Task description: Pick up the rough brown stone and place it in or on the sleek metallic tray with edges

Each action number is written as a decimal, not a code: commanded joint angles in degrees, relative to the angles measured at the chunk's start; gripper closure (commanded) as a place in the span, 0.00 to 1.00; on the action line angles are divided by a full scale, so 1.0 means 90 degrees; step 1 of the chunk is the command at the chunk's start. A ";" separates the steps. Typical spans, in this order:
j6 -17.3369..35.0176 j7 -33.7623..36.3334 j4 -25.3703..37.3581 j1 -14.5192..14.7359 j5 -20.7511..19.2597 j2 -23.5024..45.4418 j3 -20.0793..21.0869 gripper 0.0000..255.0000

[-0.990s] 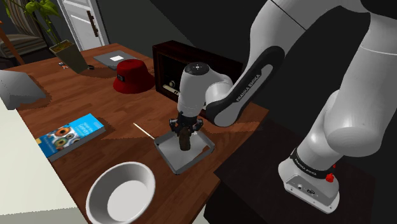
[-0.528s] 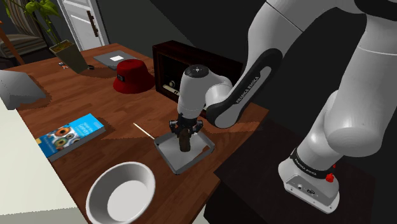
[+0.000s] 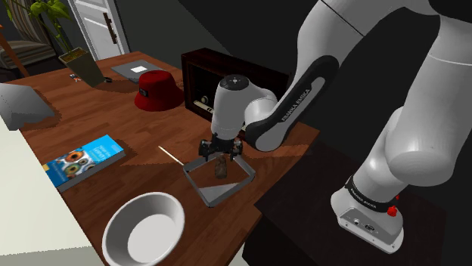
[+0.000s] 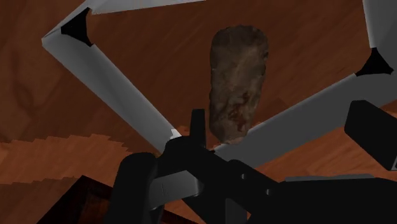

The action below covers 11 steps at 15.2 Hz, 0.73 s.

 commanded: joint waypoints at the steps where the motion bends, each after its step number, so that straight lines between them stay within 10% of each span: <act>1: -0.0263 -0.0362 -0.0085 -0.0099 0.0486 -0.0391 0.0192 0.00; 11: -0.0606 -0.0744 -0.0148 -0.0098 0.1013 -0.0849 0.0302 0.00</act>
